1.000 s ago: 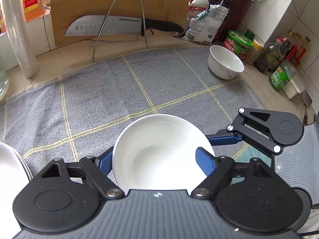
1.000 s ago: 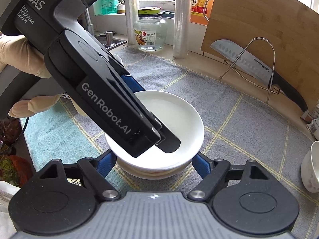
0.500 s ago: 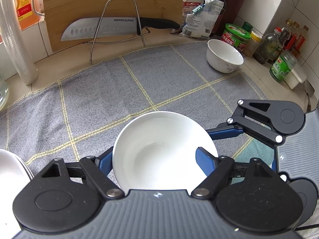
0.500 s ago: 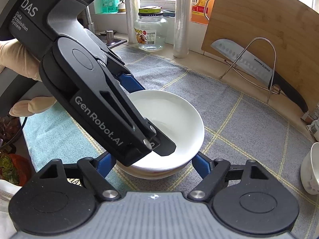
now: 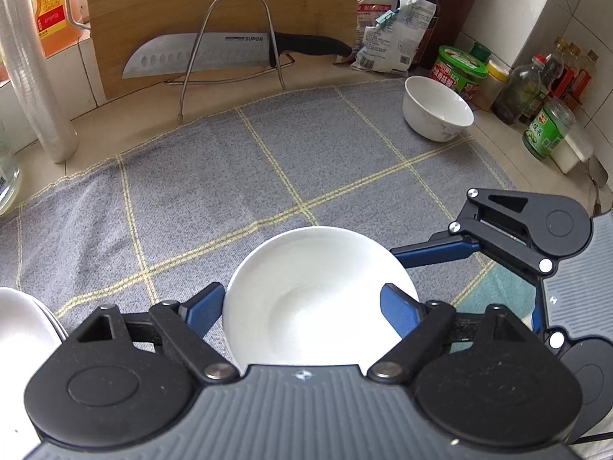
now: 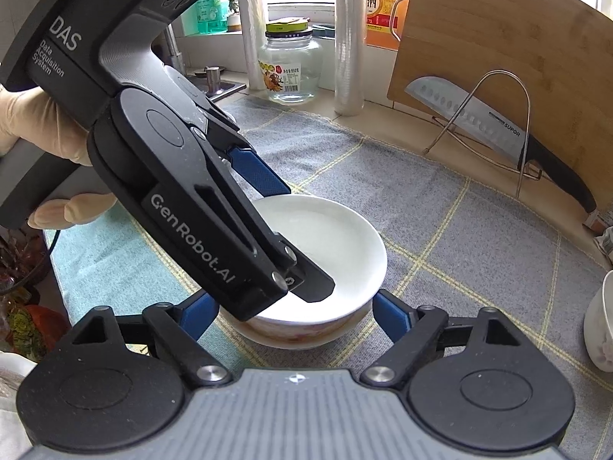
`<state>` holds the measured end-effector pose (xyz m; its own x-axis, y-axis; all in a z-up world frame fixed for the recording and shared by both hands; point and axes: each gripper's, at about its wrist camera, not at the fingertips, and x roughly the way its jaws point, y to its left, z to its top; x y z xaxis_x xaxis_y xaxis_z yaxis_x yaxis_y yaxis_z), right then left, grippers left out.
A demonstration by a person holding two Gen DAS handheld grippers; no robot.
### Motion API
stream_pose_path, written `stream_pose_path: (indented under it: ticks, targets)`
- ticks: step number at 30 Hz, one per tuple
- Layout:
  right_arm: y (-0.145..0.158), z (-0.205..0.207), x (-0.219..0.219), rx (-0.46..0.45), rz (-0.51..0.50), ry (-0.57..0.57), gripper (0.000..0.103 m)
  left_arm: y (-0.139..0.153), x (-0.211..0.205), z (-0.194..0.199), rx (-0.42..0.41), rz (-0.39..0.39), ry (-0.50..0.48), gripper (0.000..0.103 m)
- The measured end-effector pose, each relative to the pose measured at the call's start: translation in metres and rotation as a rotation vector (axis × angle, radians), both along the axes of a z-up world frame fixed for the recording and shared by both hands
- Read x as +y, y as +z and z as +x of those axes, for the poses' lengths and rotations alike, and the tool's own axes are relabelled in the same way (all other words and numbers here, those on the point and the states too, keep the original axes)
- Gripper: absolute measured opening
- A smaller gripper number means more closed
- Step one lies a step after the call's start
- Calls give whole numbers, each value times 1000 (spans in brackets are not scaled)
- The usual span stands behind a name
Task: Organize plates and bowls
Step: 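Open the left gripper to release the bowl into the other bowl, then withdraw the left gripper from the bowls while the right gripper moves toward the remaining bowl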
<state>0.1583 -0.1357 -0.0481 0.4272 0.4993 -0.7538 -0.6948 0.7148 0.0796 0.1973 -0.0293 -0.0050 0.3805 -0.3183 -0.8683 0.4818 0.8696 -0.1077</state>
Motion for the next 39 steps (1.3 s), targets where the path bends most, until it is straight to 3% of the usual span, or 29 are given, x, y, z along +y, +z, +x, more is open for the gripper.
stream_pose_path:
  ticks: [2, 15, 22, 29, 32, 39]
  targets:
    - [2, 0, -3, -9, 19, -4, 103, 6, 3, -1, -20, -16, 9, 88]
    - [3, 4, -17, -14, 44, -78, 103, 24, 37, -21, -159, -125, 204, 91]
    - [-1, 0, -17, -1, 34, -109, 103, 29, 41, -45, -264, -140, 256, 92]
    - [0, -9, -21, 9, 44, -184, 103, 28, 24, -71, -409, -45, 162, 100]
    - [3, -15, -24, 4, 38, -240, 103, 28, 17, -76, -439, -57, 94, 101]
    - [8, -32, -50, -17, -23, -451, 103, 24, -1, -80, -455, -166, -25, 101]
